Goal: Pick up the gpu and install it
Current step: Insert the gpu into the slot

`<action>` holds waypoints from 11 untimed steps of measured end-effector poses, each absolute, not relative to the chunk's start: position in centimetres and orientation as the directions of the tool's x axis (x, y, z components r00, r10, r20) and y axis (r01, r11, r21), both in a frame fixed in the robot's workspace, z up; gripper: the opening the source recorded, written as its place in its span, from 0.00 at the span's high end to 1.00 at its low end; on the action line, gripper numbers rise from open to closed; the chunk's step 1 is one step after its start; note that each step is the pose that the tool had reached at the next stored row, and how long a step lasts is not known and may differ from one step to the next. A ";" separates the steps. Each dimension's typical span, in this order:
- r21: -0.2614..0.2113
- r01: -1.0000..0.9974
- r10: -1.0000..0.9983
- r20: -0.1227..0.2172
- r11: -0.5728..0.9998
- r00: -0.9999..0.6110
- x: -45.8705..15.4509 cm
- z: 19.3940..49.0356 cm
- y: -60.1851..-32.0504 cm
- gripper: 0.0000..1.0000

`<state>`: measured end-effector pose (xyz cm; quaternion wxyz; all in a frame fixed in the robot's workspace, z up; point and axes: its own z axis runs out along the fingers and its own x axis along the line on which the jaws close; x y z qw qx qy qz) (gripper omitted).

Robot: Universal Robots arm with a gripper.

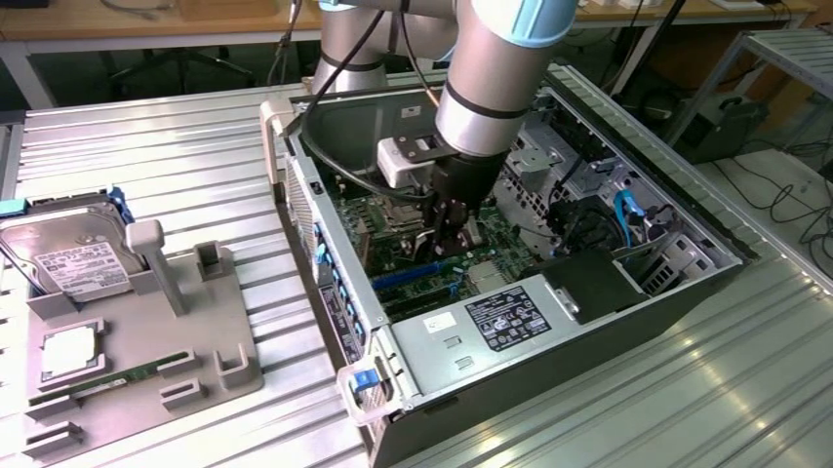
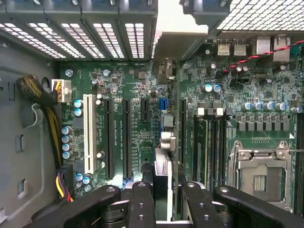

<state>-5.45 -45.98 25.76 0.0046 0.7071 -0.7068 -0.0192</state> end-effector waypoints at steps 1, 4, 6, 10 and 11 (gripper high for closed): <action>0.034 -0.999 -1.000 -0.021 -0.001 0.000 -5.4 25.8 -46.0 0.73; 0.034 -0.999 -1.000 -0.021 -0.001 0.000 -5.5 25.8 -46.0 0.73; 0.034 -0.999 -1.000 -0.021 -0.001 0.000 -5.5 25.7 -46.0 0.73; 0.034 -0.999 -1.000 -0.020 -0.001 0.000 -6.1 25.7 -46.0 0.73; 0.034 -0.999 -1.000 -0.020 -0.001 0.000 -6.1 25.7 -46.0 0.73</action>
